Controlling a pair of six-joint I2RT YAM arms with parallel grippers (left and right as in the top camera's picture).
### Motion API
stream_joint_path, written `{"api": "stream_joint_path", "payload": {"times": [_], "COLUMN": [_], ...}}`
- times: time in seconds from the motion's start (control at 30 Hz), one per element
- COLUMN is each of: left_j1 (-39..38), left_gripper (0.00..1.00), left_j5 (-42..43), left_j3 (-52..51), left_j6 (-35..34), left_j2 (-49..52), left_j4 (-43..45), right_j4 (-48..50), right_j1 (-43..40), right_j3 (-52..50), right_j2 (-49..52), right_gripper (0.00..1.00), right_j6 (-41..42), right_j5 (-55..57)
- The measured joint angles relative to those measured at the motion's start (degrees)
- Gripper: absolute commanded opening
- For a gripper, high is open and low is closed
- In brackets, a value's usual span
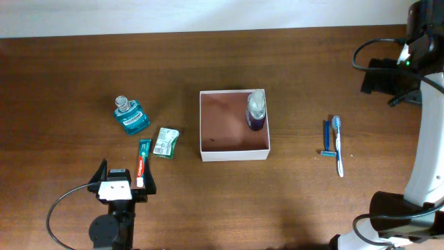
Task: Pack container
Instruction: 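Move the right gripper back over the blue-white toothbrush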
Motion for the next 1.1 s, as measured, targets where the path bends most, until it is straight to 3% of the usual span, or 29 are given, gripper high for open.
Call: {"api": "stream_joint_path", "payload": {"times": [0.27,0.67,0.87,0.9,1.1], "left_j1": [0.00,0.00,0.00,0.00,0.00], "left_gripper": [0.99,0.99,0.99,0.99,0.99], "left_j5": [0.00,0.00,0.00,0.00,0.00], "left_j3": [0.00,0.00,0.00,0.00,0.00], "left_j6": [0.02,0.00,0.02,0.02,0.02], "left_j2": [0.00,0.00,0.00,0.02,0.00], "left_j4": [0.00,0.00,0.00,0.00,0.00], "right_j4": [1.18,15.56,22.88,24.13,31.74], "right_j1": [-0.26,-0.26,-0.26,-0.26,-0.26], "right_j3": [-6.08,-28.35,-37.86,-38.86,-44.50], "right_j2": [-0.02,-0.04,-0.02,-0.02,-0.09], "right_gripper": [1.00,0.98,0.79,0.63,0.42], "right_j6": [-0.11,-1.22,-4.81,-5.51,-10.05], "right_j5": [-0.37,-0.59,-1.22,-1.73,-4.26]}}
